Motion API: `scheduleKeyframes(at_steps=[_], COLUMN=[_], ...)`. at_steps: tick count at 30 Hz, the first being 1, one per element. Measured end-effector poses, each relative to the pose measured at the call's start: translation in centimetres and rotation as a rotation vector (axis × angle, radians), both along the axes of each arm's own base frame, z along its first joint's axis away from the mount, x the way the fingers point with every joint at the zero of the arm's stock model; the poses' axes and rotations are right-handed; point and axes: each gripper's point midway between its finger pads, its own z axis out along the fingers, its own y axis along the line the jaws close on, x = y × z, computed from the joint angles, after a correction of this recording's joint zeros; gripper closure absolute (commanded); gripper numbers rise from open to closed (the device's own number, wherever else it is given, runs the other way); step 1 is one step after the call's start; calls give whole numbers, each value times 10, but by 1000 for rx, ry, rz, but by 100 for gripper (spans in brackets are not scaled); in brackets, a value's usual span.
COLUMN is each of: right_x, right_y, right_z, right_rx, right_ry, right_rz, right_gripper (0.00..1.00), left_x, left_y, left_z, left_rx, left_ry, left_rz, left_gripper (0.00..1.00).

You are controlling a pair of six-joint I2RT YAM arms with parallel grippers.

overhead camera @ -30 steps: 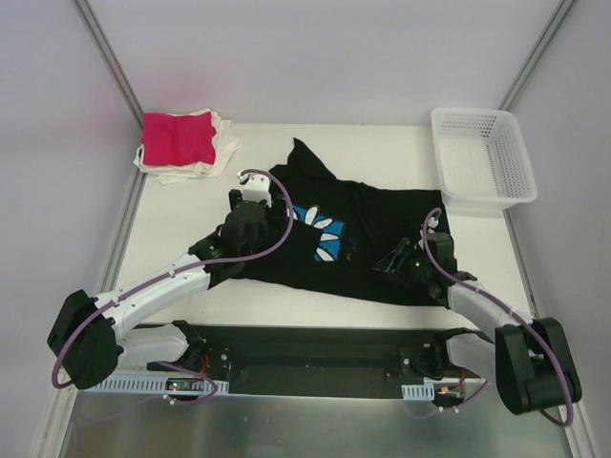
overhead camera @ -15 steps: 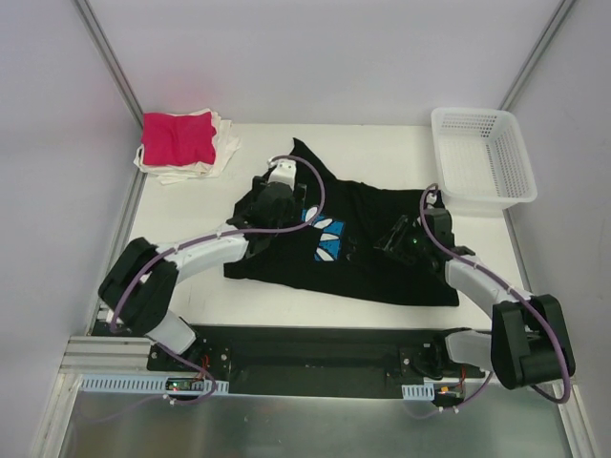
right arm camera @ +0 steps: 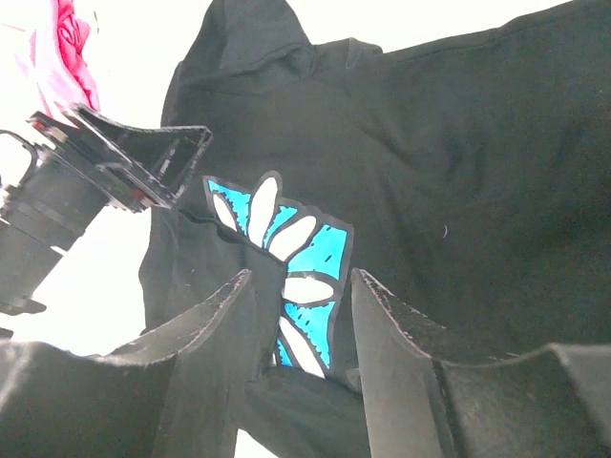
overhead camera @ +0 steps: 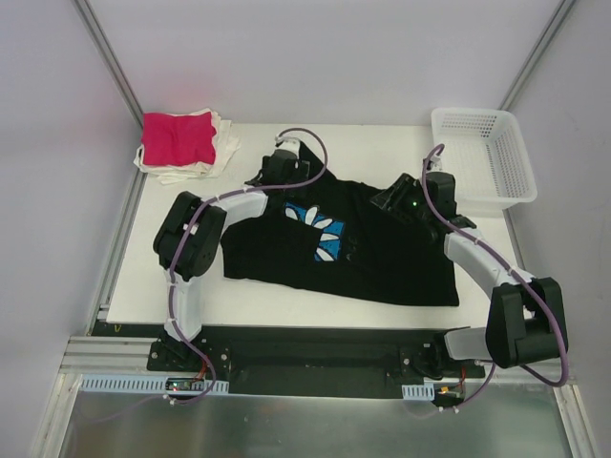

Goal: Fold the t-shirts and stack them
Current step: Grap the side of the flattened tshirt furthest away from the robot with both arms

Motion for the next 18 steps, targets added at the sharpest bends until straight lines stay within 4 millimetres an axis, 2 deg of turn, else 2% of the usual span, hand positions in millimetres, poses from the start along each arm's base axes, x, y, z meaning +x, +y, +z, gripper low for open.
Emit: scheduleKeyframes(at_steps=[4, 7, 13, 18], right_x=[2, 4, 12, 18], right_y=[-6, -14, -30, -34], right_z=[2, 9, 24, 37], right_rx=[-27, -62, -126, -130], right_ry=[-19, -57, -124, -153], right_rz=[-10, -30, -77, -92], right_gripper=[51, 45, 44, 44], left_x=[10, 15, 11, 2], left_y=[3, 4, 2, -5], left_z=[8, 13, 3, -4], left_rx=[-89, -157, -239, -272], left_ry=[34, 54, 122, 176], left_rz=[22, 33, 26, 6], left_gripper=[24, 25, 25, 25])
